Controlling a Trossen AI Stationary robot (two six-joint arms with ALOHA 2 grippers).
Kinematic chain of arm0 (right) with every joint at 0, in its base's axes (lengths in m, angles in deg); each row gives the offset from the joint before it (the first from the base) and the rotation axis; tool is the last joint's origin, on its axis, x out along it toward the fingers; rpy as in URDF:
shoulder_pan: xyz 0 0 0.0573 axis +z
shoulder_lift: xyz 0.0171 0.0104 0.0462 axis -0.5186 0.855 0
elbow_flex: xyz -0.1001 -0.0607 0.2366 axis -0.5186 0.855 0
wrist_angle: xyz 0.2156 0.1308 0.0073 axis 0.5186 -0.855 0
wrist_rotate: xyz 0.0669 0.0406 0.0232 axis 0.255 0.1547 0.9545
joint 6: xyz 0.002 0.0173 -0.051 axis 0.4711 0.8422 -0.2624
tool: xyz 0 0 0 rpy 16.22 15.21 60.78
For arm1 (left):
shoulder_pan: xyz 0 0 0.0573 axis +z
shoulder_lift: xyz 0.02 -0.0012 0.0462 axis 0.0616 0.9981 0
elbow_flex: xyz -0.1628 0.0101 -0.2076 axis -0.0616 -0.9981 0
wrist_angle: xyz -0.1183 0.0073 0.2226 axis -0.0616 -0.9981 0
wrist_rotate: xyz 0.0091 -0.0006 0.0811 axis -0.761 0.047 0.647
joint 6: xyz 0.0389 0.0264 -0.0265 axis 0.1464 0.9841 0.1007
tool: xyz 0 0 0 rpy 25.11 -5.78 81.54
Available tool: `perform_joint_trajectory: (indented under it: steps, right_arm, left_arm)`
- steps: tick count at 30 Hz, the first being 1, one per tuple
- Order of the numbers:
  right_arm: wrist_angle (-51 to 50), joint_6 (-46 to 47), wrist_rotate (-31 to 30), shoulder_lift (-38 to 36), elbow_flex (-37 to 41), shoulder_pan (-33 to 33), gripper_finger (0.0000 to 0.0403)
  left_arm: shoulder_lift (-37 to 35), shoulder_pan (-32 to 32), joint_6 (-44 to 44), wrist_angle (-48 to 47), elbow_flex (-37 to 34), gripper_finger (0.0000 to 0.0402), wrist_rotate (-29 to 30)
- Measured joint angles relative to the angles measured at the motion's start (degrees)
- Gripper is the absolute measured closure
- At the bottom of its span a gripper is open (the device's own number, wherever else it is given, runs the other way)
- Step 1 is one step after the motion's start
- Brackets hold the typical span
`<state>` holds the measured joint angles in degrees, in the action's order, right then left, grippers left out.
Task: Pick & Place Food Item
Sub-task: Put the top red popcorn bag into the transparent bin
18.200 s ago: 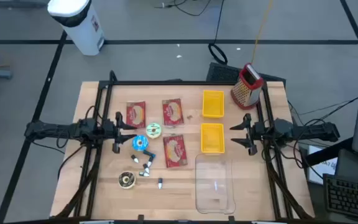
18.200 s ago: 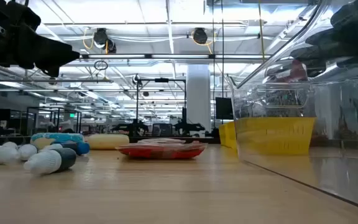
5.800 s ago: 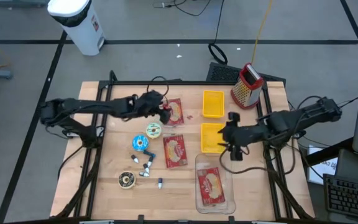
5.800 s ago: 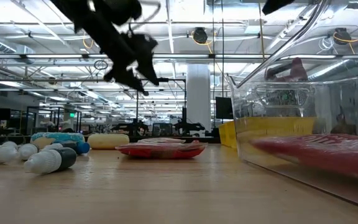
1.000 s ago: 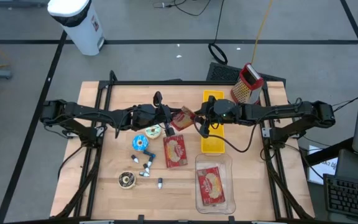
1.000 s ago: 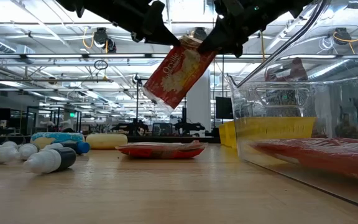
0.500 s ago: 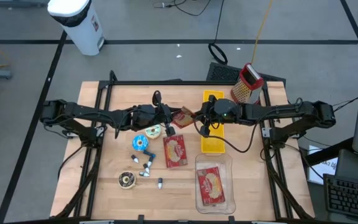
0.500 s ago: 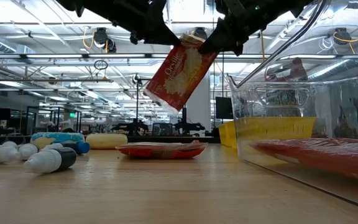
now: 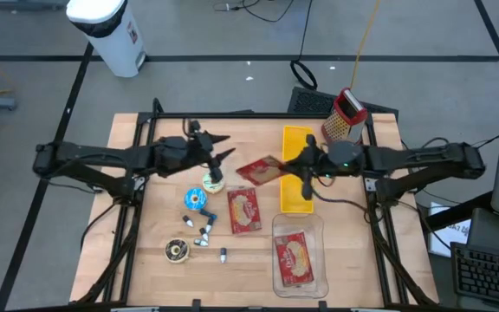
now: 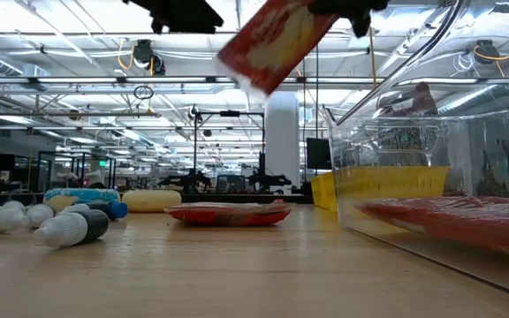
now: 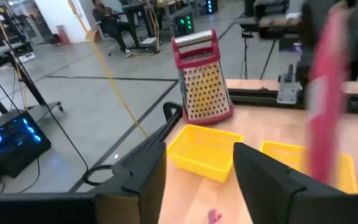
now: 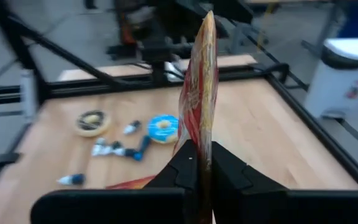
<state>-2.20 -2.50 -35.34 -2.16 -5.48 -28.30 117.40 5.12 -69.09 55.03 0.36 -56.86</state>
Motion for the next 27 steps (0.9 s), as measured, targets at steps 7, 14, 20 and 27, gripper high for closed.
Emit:
perform_joint_trajectory:
  steps: [7,14,20,27]
  right_arm:
    - [-3.76,4.66,6.15,-5.02,0.0,6.06,0.0393]
    - [-6.59,6.22,17.87,-4.39,0.0,14.98,0.0393]
    - [-13.77,13.78,17.37,-2.69,0.0,20.21,0.0393]
    - [-17.58,20.86,17.44,0.24,0.4,23.16,0.0393]
  left_arm:
    - [-1.64,2.42,-2.87,-2.72,-2.37,0.0182,-0.07]
    - [-1.33,5.88,-9.06,16.88,-15.37,0.0189,-8.18]
    - [-1.35,6.01,-12.29,27.38,-22.44,0.0199,-13.72]
    - [-1.35,6.01,-13.42,27.96,-22.84,0.0205,-13.94]
